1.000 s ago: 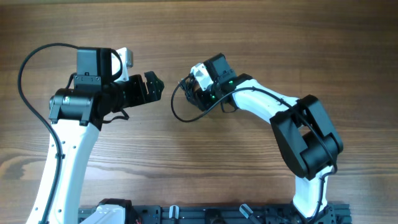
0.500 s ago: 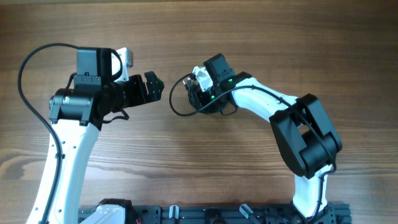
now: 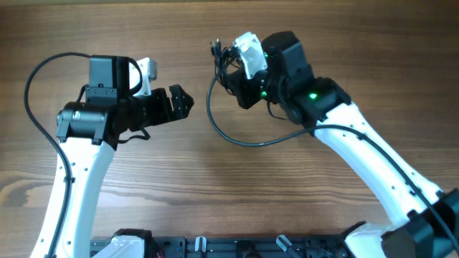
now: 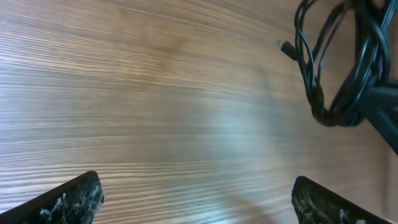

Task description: Untangle cables

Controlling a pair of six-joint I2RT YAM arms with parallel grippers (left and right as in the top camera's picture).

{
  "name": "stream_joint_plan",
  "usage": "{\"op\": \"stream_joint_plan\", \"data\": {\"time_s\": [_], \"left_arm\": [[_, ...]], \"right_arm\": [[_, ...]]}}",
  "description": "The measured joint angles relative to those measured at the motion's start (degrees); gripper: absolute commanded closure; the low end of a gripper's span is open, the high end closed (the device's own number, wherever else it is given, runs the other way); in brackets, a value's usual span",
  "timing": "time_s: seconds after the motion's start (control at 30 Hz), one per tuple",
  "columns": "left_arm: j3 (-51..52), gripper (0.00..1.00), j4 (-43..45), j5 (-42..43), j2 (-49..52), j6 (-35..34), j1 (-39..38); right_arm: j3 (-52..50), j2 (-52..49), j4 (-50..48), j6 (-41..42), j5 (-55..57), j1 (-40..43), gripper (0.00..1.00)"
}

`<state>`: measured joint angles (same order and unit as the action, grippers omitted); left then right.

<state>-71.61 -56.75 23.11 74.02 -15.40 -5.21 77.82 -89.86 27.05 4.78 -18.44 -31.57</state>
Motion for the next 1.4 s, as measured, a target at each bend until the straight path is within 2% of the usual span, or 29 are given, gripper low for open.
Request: {"op": "stream_joint_plan", "data": {"time_s": [0.23,0.43,0.7,1.03,1.3,1.37,1.4], "left_arm": [[0.0,0.0,7.2,15.1,0.0,-0.4,0.0],[0.0,0.0,15.4,19.9,0.0,-1.2,-0.1],[0.0,0.0,18.7,20.7,0.0,-1.7,-0.1],[0.0,0.0,19.9,20.1,0.0,-1.7,-2.0],[-1.1,0.0,18.6,13.9,0.0,-3.0,-6.5],[-1.5,0.0,16.5,11.6,0.3,-3.1,-7.7],[-1.5,0.0,15.8,10.8,0.6,-3.1,-8.1]], "right_arm": [[0.0,1.4,-0.1,2.5,0.5,0.0,0.96],[0.0,4.1,-0.5,3.0,-5.2,0.0,0.96],[0.0,9.9,-2.4,5.1,-13.3,0.0,0.95],[0.0,10.7,-3.5,9.1,-20.2,0.3,0.95],[-0.8,11.0,-16.1,19.1,-28.0,1.0,0.95],[-0.9,12.0,-18.4,20.7,-29.1,1.0,0.87],[-0.9,12.7,-19.0,21.0,-29.4,1.0,0.87]]}}
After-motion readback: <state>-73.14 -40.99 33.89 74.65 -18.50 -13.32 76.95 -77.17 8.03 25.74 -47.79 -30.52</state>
